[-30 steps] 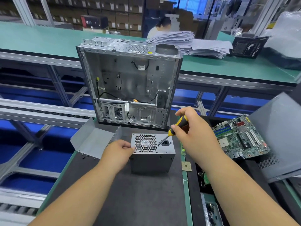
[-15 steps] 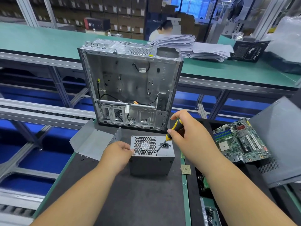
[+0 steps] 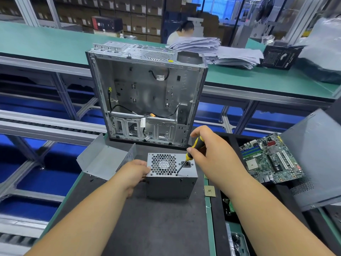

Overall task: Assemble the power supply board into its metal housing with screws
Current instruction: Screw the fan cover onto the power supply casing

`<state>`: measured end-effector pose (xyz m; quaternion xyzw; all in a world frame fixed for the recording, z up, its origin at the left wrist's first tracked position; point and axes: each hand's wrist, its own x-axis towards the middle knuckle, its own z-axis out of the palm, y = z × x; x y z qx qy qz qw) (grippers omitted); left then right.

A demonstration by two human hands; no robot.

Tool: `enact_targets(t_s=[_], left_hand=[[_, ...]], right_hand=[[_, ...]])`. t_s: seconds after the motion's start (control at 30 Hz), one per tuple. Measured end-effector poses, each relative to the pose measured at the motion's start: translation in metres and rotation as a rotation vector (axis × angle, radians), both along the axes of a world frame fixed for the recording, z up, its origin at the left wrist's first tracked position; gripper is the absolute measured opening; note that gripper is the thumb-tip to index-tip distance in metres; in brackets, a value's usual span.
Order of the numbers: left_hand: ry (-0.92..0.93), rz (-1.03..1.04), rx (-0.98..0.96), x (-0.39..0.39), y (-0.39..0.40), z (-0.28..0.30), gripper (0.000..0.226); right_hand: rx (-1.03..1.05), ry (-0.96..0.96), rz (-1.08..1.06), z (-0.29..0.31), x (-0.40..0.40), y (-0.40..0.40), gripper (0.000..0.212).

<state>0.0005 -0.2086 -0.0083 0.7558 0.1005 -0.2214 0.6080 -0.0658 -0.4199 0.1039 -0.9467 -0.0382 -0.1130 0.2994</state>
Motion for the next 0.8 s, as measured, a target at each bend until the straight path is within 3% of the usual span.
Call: enact_targets(t_s=[0.8], left_hand=[[-0.035,-0.016,0.014,0.004,0.005,-0.012,0.007]], right_hand=[[-0.064,0.015,0.021,0.006,-0.001,0.006,0.025]])
